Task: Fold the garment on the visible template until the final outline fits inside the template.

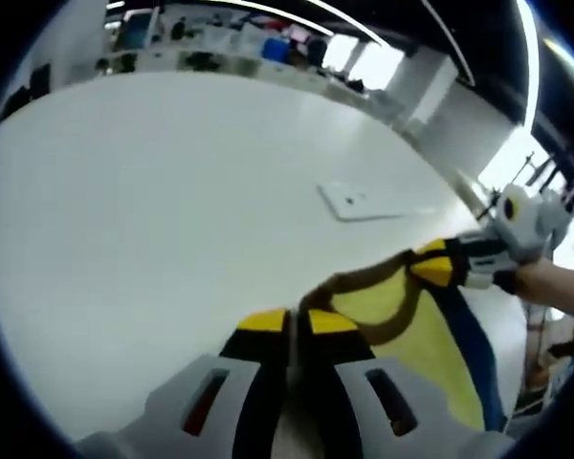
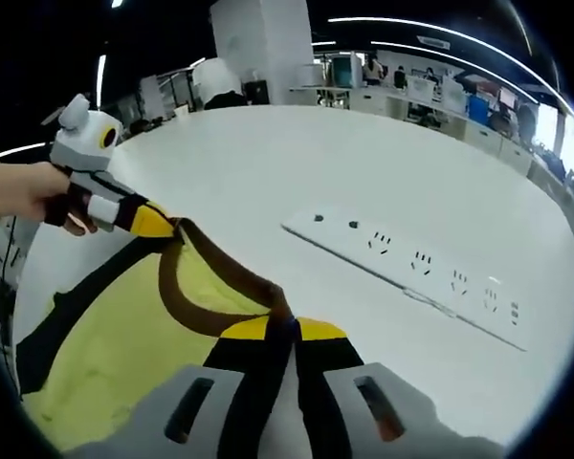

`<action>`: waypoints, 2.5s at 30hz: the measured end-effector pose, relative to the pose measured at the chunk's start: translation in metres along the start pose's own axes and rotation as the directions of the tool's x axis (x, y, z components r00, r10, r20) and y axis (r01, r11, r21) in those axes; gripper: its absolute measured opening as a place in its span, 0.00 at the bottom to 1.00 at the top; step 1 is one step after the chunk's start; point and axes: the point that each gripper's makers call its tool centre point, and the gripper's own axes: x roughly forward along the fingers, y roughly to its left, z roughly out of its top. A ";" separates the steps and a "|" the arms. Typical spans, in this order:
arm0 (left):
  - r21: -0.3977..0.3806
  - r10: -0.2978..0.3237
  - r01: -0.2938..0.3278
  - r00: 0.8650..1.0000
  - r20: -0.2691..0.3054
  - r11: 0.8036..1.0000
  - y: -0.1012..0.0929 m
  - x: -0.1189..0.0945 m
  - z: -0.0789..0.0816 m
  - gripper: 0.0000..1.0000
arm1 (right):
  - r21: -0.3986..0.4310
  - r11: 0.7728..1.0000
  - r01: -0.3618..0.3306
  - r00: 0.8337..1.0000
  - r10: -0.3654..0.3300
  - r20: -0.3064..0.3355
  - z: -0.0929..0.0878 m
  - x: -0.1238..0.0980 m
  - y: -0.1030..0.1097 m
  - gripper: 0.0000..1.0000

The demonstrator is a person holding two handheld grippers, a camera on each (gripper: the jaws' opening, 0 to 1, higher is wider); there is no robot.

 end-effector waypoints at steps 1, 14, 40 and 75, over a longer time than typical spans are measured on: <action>0.010 0.005 -0.005 1.000 0.001 1.000 0.000 -0.001 0.001 0.07 | 0.000 1.000 0.005 1.000 -0.005 0.000 0.000 0.000 -0.001 0.10; 0.036 0.014 -0.015 0.999 0.032 0.999 -0.002 -0.014 0.016 0.15 | 0.034 0.996 0.084 0.995 -0.085 0.049 0.030 -0.020 -0.017 0.09; -0.020 -0.012 0.014 0.993 0.114 1.000 -0.021 -0.065 0.012 0.42 | 0.038 0.995 0.094 0.992 -0.097 0.087 0.023 -0.090 -0.001 0.14; 0.272 -0.094 0.038 0.976 0.195 0.962 -0.119 -0.290 -0.121 0.93 | 0.111 0.992 0.054 0.957 -0.083 0.278 -0.066 -0.313 0.146 0.62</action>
